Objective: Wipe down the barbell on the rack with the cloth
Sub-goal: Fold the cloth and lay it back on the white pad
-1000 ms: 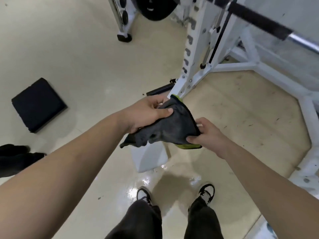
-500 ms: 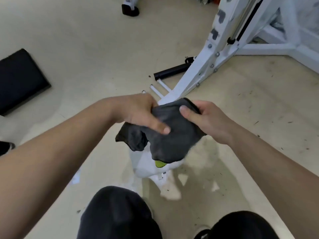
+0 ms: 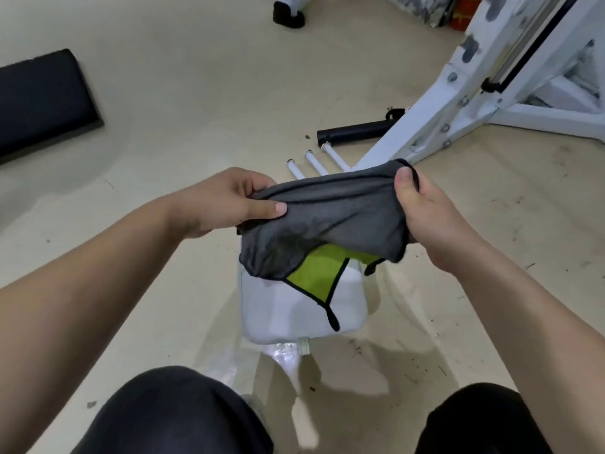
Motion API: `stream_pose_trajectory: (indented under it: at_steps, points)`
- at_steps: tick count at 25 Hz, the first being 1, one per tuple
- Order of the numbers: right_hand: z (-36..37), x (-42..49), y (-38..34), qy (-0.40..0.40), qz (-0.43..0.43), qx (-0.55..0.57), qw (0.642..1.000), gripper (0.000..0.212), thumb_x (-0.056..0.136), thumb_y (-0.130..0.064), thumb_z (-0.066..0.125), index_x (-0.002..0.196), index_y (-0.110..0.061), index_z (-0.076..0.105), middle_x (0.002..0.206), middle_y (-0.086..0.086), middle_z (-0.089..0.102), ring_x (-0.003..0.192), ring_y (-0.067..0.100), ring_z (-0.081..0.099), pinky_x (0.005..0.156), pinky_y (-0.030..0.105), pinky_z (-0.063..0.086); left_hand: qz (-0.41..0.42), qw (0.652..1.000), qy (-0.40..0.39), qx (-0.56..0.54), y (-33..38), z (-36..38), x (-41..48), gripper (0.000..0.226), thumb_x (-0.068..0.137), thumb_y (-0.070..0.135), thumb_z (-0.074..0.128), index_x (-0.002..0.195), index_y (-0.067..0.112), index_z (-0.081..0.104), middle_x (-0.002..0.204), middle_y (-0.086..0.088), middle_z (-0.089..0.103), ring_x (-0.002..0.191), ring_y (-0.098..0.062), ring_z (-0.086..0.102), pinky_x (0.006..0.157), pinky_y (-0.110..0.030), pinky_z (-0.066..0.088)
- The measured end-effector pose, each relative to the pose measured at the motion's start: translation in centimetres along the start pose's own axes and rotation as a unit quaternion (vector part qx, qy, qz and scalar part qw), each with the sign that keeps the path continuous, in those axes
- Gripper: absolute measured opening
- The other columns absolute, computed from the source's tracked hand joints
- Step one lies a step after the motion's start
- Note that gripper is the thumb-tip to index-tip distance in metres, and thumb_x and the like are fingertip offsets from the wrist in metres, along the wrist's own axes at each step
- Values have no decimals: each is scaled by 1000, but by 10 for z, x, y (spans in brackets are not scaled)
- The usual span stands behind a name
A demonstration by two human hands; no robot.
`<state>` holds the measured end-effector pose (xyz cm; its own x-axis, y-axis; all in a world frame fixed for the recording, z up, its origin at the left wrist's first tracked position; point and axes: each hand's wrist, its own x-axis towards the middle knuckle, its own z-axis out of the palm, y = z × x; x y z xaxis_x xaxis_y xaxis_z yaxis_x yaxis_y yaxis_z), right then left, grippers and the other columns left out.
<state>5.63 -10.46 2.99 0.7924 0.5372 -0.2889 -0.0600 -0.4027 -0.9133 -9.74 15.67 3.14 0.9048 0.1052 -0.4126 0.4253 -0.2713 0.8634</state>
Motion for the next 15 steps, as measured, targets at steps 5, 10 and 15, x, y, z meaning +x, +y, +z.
stream_pose_trajectory:
  at_steps: [5,10,15]
  points:
    - [-17,-3,-6,-171,68,108,977,40,104,-53,37,125,-30,63,117,-9,76,108,7,72,84,24,61,-53,986,-148,-55,28,-5,-31,12,92,11,73,100,2,75,96,-15,78,85,-26,75,69,-31,59]
    - [-5,29,7,-110,15,31,993,39,103,-52,45,124,-25,63,122,1,73,113,23,70,91,52,60,-114,991,45,60,29,-11,-1,32,63,12,60,90,-4,67,80,-14,65,78,-28,59,66,-34,41]
    - [16,51,51,-29,-41,-34,998,20,98,-36,54,101,-17,59,103,18,66,88,16,59,90,50,54,-55,919,176,349,-7,5,25,19,85,12,60,95,22,73,87,2,72,87,-26,68,74,-33,56]
